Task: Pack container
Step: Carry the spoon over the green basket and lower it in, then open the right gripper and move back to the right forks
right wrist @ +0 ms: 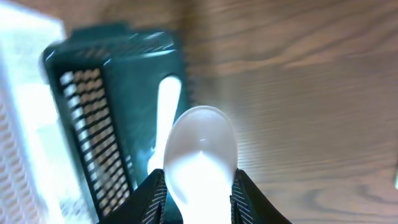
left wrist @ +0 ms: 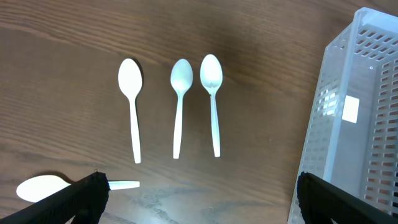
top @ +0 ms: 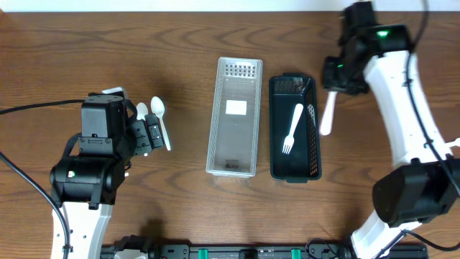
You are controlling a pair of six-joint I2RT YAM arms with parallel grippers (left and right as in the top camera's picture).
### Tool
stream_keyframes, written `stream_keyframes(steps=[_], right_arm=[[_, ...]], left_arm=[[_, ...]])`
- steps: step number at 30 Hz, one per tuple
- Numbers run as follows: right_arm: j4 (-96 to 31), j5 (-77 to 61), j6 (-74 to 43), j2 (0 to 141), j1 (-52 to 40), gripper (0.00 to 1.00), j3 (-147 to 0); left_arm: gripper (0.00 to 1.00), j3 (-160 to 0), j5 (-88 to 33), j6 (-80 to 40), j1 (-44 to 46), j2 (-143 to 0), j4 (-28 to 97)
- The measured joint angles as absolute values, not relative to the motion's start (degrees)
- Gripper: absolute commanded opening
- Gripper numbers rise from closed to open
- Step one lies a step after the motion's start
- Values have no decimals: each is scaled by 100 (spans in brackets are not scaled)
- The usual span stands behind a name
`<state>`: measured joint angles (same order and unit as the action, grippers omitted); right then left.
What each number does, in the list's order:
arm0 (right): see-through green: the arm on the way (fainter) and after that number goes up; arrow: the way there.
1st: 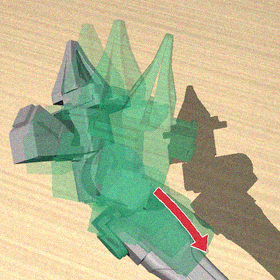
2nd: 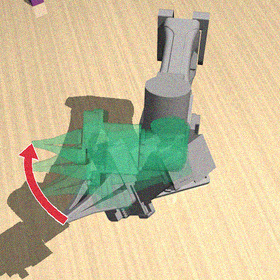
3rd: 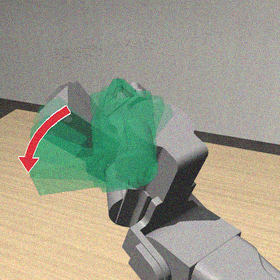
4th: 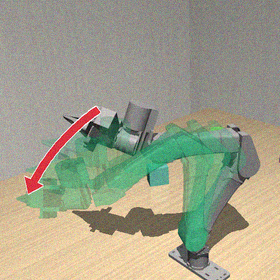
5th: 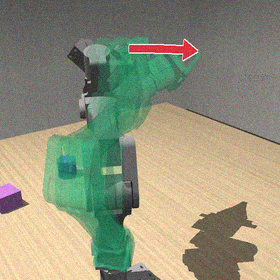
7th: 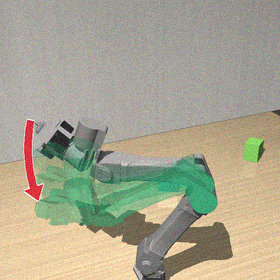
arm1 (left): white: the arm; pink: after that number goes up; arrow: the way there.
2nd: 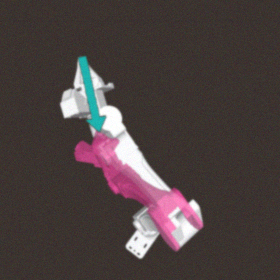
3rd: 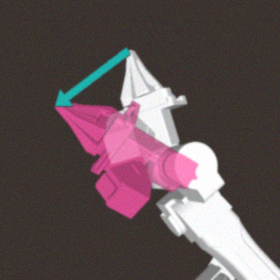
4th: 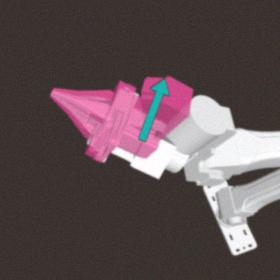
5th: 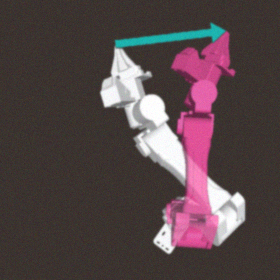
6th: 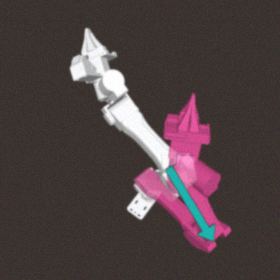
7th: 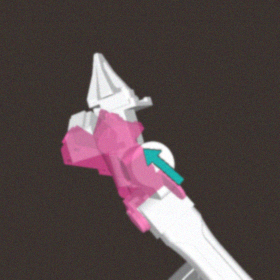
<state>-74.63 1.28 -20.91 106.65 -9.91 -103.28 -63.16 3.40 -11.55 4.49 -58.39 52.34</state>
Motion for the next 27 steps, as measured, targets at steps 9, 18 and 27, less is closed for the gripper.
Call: stream_keyframes(steps=[9,18,27], right_arm=[[-6449,102,-2239,10663,-1938,3,-9100],[-5548,86,-2257,10665,-2130,49,-7950],[-5905,110,-1990,10663,-2115,92,-8433]], left_arm=[[98,-6316,340,-1155,449,-5839,5277],[98,-6316,340,-1155,447,-5839,5293],[98,-6316,340,-1155,447,-5839,5295]])
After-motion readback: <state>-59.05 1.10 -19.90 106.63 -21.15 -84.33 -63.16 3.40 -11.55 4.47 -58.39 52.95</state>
